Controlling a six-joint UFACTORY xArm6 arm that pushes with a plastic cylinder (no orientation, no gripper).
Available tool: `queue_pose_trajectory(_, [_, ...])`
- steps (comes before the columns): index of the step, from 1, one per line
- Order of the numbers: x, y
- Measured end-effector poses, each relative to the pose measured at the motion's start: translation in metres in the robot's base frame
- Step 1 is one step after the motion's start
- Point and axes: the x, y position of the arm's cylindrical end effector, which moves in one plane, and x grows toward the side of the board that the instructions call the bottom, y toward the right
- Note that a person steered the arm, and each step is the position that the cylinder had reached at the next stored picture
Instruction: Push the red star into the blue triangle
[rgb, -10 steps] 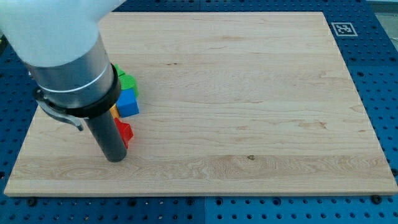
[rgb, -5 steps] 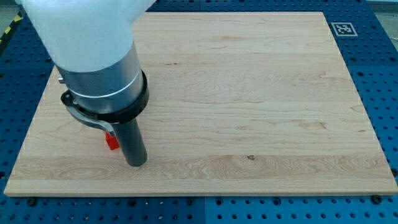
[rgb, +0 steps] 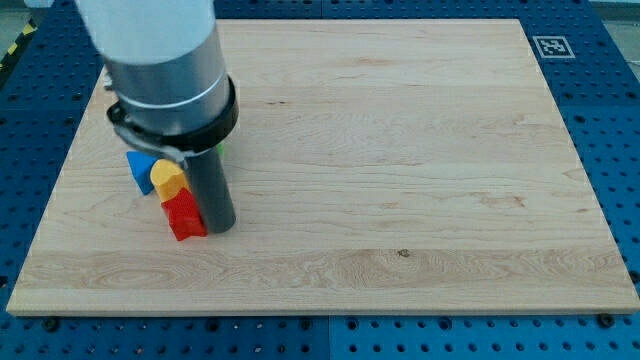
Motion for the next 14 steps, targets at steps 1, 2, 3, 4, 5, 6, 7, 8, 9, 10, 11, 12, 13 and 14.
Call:
queue_pose_trajectory(1, [0.014,-0.004])
queue_pose_trajectory(2, [0.015,-0.035])
queue_pose_trajectory(3, [0.015,-0.052])
queue_pose_trajectory(4, [0.015,-0.054])
queue_pose_trajectory(5, [0.015,-0.023])
queue_pose_trajectory(6, [0.005,-0.022])
queue_pose_trajectory(7, [-0.003,-0.055])
queue_pose_trajectory(8, [-0.003,-0.06])
queue_pose_trajectory(9, [-0.003,-0.08])
queue_pose_trajectory(10, [-0.01,-0.096])
queue_pose_trajectory(11, [-0.021,-0.109])
queue_pose_trajectory(12, [-0.018,-0.109])
queue_pose_trajectory(13, [-0.019,-0.111])
queue_pose_trajectory(14, [-0.019,-0.102])
